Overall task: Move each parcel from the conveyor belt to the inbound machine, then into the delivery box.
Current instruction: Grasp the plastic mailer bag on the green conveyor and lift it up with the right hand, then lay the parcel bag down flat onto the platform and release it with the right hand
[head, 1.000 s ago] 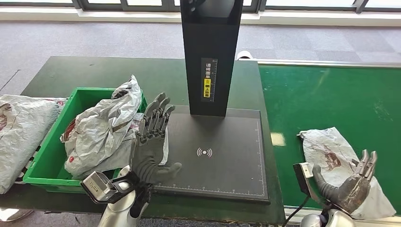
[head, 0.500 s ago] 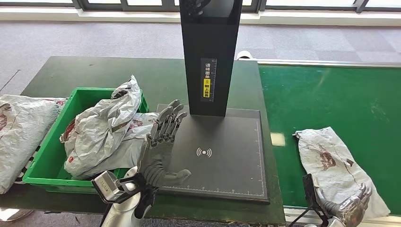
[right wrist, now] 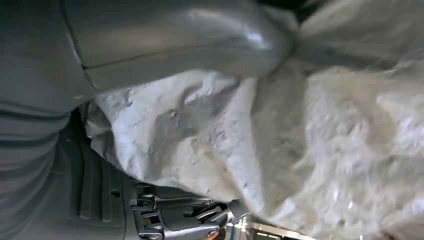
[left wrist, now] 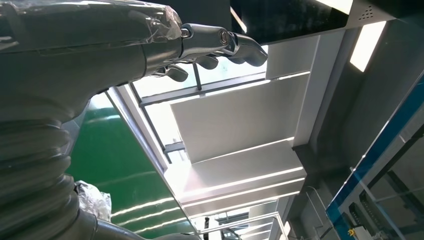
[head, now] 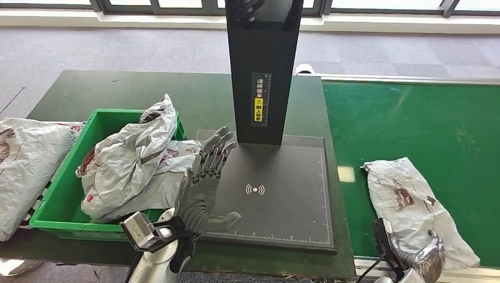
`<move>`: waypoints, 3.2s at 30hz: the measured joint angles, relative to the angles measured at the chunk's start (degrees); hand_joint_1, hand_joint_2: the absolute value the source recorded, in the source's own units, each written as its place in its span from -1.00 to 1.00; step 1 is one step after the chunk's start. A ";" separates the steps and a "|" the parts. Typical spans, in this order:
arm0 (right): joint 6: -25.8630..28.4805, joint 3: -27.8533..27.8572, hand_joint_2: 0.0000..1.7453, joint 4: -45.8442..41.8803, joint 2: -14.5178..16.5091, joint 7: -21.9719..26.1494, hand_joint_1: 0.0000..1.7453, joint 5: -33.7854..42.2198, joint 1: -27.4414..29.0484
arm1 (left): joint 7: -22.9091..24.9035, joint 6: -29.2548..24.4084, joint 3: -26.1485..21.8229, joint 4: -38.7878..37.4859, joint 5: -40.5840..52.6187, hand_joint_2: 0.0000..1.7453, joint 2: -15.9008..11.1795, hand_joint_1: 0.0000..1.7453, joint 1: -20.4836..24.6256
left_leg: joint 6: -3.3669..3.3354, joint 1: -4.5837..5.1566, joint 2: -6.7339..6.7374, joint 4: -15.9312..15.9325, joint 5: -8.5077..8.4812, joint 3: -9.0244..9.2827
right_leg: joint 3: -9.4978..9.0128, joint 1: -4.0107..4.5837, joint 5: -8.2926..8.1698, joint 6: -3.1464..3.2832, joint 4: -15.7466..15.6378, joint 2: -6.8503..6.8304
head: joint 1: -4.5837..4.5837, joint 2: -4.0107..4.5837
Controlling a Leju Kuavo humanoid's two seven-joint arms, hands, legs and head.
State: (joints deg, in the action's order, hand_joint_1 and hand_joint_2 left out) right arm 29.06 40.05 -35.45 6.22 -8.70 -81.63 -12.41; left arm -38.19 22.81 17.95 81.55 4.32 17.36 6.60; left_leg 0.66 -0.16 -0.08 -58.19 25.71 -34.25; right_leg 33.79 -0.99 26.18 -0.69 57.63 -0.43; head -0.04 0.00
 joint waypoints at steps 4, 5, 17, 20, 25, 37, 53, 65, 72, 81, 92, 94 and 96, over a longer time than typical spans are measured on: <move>0.02 -0.29 1.00 1.20 -0.64 -0.03 1.00 0.08 -0.64 | -0.02 -0.66 0.02 -0.45 0.01 1.00 -0.02 -1.00 0.04 | -0.01 0.00 0.00 -0.01 -0.01 0.01 | -0.03 -0.01 -0.03 -0.03 0.00 0.01 | 0.00 0.00; 0.27 -0.43 1.00 1.49 -0.85 0.04 1.00 0.20 -0.79 | -0.02 -0.86 0.02 -0.54 0.00 1.00 -0.04 -1.00 0.05 | -0.01 0.00 0.01 -0.01 -0.01 0.02 | -0.03 -0.01 -0.03 -0.04 0.00 0.02 | 0.00 0.00; 3.53 -1.56 1.00 3.20 -1.99 2.10 1.00 2.32 -1.78 | -0.03 -2.25 0.19 -0.98 -0.16 1.00 -0.16 -1.00 0.09 | 0.00 -0.01 0.01 -0.01 -0.01 0.03 | -0.01 0.03 -0.03 -0.03 0.00 0.04 | 0.00 0.00; 7.84 -1.71 1.00 1.58 -1.56 7.94 1.00 5.13 -1.08 | -0.04 -2.38 0.19 -0.92 0.08 1.00 -0.16 -1.00 0.02 | 0.00 -0.01 -0.01 0.00 -0.01 0.01 | -0.01 0.02 -0.03 -0.03 0.01 0.02 | 0.00 0.00; 10.97 -1.63 1.00 -10.26 2.24 24.32 1.00 9.49 1.81 | -0.04 -2.24 0.19 -0.62 1.21 1.00 -0.16 -1.00 -0.21 | 0.01 -0.01 -0.05 0.01 -0.01 -0.02 | 0.04 0.01 -0.02 -0.02 0.01 -0.01 | 0.00 0.00; 11.24 -1.58 1.00 -40.88 11.25 40.04 1.00 20.28 8.59 | -0.04 -2.14 0.21 -0.97 1.61 1.00 -0.14 -1.00 -0.12 | 0.01 0.01 -0.16 0.00 0.01 -0.07 | 0.06 -0.02 0.07 -0.04 0.01 -0.06 | 0.00 0.00; 11.18 -2.79 1.00 -67.23 13.02 48.73 1.00 29.81 13.71 | -0.04 -0.98 2.16 -3.51 -0.60 1.00 -0.05 -1.00 0.73 | 0.01 0.02 -0.01 -0.02 0.09 0.00 | 0.08 -0.03 0.07 -0.04 0.01 0.11 | 0.00 0.00; 10.99 -11.98 1.00 -67.17 13.08 41.24 1.00 10.06 16.26 | -0.04 -1.40 2.80 -3.84 -0.69 1.00 -0.12 -1.00 0.88 | 0.01 0.00 0.05 0.01 0.08 0.05 | -0.02 0.00 0.07 -0.04 0.01 0.16 | 0.00 0.00; 10.89 -24.67 1.00 -60.80 13.08 36.47 1.00 -1.52 17.28 | -0.04 -2.29 2.86 -2.56 -0.57 1.00 -0.31 -1.00 0.73 | 0.06 -0.05 -0.05 0.02 0.04 0.03 | -0.04 0.04 0.11 0.01 0.03 0.00 | -0.01 0.00; 10.90 -31.56 1.00 -53.86 12.85 31.64 1.00 -2.70 17.30 | -0.04 -2.51 2.90 -1.83 -0.64 1.00 -0.33 -1.00 0.63 | 0.06 -0.04 -0.06 0.02 0.05 0.01 | -0.01 0.03 0.11 0.02 0.03 -0.02 | -0.01 0.00; 10.91 -33.72 1.00 -50.94 12.45 28.57 1.00 -2.53 17.32 | -0.04 -2.26 2.90 -1.79 -0.38 1.00 -0.36 -1.00 0.62 | 0.06 -0.04 -0.06 0.02 0.04 0.00 | -0.02 0.03 0.11 0.02 0.03 -0.01 | -0.01 0.00; 10.91 -35.22 1.00 -49.92 11.91 26.40 0.21 -2.44 17.29 | -0.04 -2.19 2.90 -1.73 -0.25 1.00 -0.36 -1.00 0.62 | 0.06 -0.04 -0.05 0.02 0.04 0.01 | -0.02 0.03 0.11 0.02 0.03 -0.01 | 0.00 0.00; 10.91 -36.02 1.00 -48.46 11.64 26.34 -0.79 -2.65 17.20 | -0.04 -2.19 2.90 -1.67 -0.25 1.00 -0.36 -1.00 0.63 | 0.06 -0.04 -0.06 0.02 0.04 0.01 | -0.02 0.03 0.11 0.02 0.03 -0.02 | 0.00 0.00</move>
State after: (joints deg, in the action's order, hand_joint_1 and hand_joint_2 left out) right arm 39.98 4.03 -83.91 17.86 17.64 -84.28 4.79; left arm -38.23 20.63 20.85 79.88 4.07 17.00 7.23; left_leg 0.72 -0.20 -0.15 -58.17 25.76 -34.24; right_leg 33.77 -0.96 26.29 -0.67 57.66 -0.45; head -0.04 0.00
